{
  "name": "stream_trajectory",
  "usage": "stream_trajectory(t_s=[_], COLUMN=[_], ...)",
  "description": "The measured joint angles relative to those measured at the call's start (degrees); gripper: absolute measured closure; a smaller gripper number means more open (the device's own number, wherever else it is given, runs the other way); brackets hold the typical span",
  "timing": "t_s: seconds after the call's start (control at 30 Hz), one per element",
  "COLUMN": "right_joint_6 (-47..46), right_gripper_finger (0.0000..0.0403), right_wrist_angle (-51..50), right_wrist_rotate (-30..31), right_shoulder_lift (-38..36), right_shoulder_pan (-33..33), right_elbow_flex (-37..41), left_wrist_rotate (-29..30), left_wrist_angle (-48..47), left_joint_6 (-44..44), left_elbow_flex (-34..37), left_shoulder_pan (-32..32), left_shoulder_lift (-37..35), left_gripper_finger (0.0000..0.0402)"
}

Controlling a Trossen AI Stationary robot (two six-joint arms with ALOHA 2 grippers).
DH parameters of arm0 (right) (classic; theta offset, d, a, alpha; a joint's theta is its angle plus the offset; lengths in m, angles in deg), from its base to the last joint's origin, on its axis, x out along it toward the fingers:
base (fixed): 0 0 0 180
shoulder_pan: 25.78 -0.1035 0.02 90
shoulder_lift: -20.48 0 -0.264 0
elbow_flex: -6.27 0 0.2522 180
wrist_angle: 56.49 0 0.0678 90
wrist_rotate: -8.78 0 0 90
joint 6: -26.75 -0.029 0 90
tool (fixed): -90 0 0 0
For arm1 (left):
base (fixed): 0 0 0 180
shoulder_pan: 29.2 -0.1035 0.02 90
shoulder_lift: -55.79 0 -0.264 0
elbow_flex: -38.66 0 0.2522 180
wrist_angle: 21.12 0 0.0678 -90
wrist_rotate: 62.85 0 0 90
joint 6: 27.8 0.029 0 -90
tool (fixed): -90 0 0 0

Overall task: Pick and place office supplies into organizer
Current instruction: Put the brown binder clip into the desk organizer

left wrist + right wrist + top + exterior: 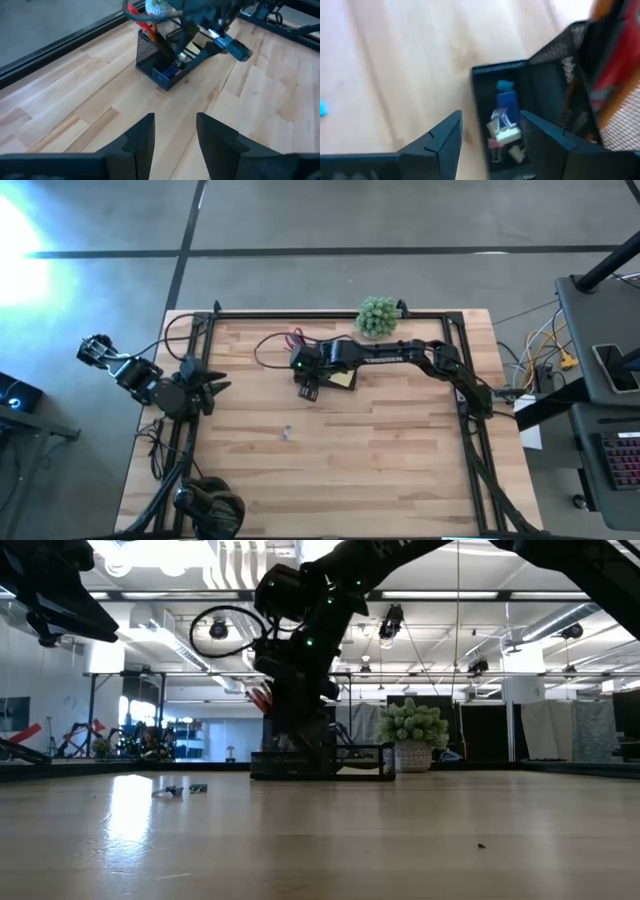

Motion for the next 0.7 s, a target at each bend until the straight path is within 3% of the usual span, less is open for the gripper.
stream_trajectory(t_s=[0.1, 0.17, 0.37, 0.47, 0.53, 0.6, 0.67, 0.7], right_joint_6=[-0.74, -0.13, -0.33, -0.84, -2.94, -2.57, -3.14, -3.31], right_gripper_finger=[0.0216, 0.0216, 0.0216, 0.0216, 0.0216, 0.0216, 0.0216, 0.0216], right_wrist_angle=[-2.1, -1.03, -2.99, -0.88, -3.05, -1.65, -4.2, -3.37], right_wrist_rotate=[-1.2, 6.25, -0.21, -0.09, -6.74, -2.7, -9.55, -9.97], right_shoulder_lift=[0.15, -0.02, 0.13, -0.11, 0.1, 0.11, 0.37, 0.46], right_shoulder_pan=[-0.05, -0.17, 0.85, 1.17, 1.8, 1.83, 2.65, 2.75], right_elbow_flex=[-0.21, 0.55, -1.04, -0.31, -0.96, -0.01, -1.04, -1.08], left_wrist_rotate=[0.02, 0.02, 0.05, 0.02, 0.04, -0.01, 0.15, 0.13], left_wrist_angle=[0.0, -0.03, -0.08, -0.39, -0.36, -0.35, -0.17, -0.11], left_joint_6=[0.01, 0.01, -1.33, -1.52, -1.55, -1.58, -1.59, -1.61], left_elbow_flex=[0.02, 0.27, 0.68, 0.87, 0.91, 1.05, 1.1, 1.17], left_shoulder_pan=[0.0, 0.01, 0.02, 0.01, 0.0, 0.0, 0.0, 0.01], left_shoulder_lift=[-0.33, -0.47, -0.66, -0.86, -1.03, -1.19, -1.21, -1.32], left_gripper_finger=[0.0272, 0.0272, 0.0272, 0.0272, 0.0272, 0.0272, 0.0272, 0.0272])
